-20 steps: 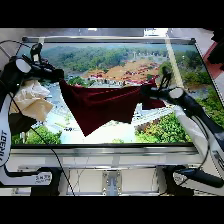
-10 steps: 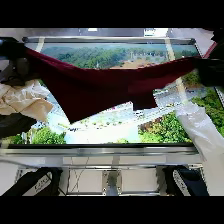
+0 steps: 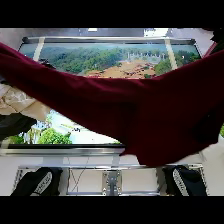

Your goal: Fold the shirts.

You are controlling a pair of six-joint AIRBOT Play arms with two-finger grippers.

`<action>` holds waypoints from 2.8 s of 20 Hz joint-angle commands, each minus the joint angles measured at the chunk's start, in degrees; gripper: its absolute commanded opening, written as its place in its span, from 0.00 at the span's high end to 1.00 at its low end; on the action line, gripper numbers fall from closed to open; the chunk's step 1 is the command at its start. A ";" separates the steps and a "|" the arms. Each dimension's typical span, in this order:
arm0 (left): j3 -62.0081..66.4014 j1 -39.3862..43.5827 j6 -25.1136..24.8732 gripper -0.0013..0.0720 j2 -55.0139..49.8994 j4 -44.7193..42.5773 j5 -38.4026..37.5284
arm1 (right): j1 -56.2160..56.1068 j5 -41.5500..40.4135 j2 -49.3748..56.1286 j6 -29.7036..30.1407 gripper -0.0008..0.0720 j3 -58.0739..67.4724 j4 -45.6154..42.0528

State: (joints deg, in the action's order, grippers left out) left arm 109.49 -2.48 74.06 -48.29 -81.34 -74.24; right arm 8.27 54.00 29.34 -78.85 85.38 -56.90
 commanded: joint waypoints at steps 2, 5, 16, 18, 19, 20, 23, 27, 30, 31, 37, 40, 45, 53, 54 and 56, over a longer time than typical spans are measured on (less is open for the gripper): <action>0.83 0.02 2.34 0.96 -10.19 -3.74 -8.66 | 0.04 0.15 12.46 1.20 0.95 0.96 1.75; -1.11 0.07 3.74 0.96 -23.06 -3.74 -13.18 | -0.15 0.07 25.94 5.49 0.95 -1.55 3.91; -5.68 0.07 13.53 0.96 -62.47 -4.17 11.93 | -12.00 -42.93 71.47 6.91 0.95 -8.61 13.00; -2.71 0.07 15.39 0.87 -62.40 -4.13 16.28 | -14.29 -54.60 71.45 6.93 0.88 -8.35 12.74; -0.22 0.07 16.31 0.49 -62.40 -3.91 18.01 | -14.60 -56.89 71.32 6.91 0.62 -7.21 11.76; 2.95 0.07 16.72 0.00 -62.40 -2.73 19.15 | -14.38 -56.35 71.32 6.91 0.40 -5.25 11.08; 10.51 0.07 16.68 0.03 -60.81 0.13 16.55 | -11.82 -47.34 69.16 6.88 0.38 -0.46 10.60; 10.05 -0.57 15.41 0.03 -50.47 -5.92 8.90 | -4.00 -27.30 57.57 6.43 0.38 0.07 5.29; 2.29 -2.73 13.16 0.03 -39.12 -6.95 8.46 | 2.84 -7.34 47.69 4.37 0.39 -0.17 -8.22; -0.94 -3.50 13.11 0.03 -35.76 -6.12 7.41 | 4.44 -2.34 45.16 3.58 0.41 -1.16 -12.37; -40.06 -4.31 13.81 0.03 -11.98 -2.10 12.04 | 13.20 15.63 34.97 8.85 0.43 -27.65 -9.33; -53.22 -4.31 13.81 0.03 -2.54 1.77 12.22 | 15.52 16.15 33.62 8.85 0.43 -41.11 -6.16; -56.39 -4.31 13.79 0.03 2.62 3.74 13.35 | 15.91 10.23 33.64 13.16 0.43 -51.84 -1.99; -56.39 -4.31 13.77 0.03 2.71 6.78 15.74 | 15.89 4.52 33.88 13.33 0.43 -54.60 0.90; -56.39 -4.31 13.77 0.03 2.71 6.78 15.74 | 15.89 3.23 33.88 13.40 0.43 -55.87 2.56; -56.39 -4.31 13.77 0.03 2.71 6.80 15.72 | 15.89 0.85 33.88 15.69 0.43 -58.34 5.53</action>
State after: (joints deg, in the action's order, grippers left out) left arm 53.19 -6.76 87.88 -45.69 -74.94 -58.65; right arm 24.12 58.46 63.20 -65.10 29.78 -55.33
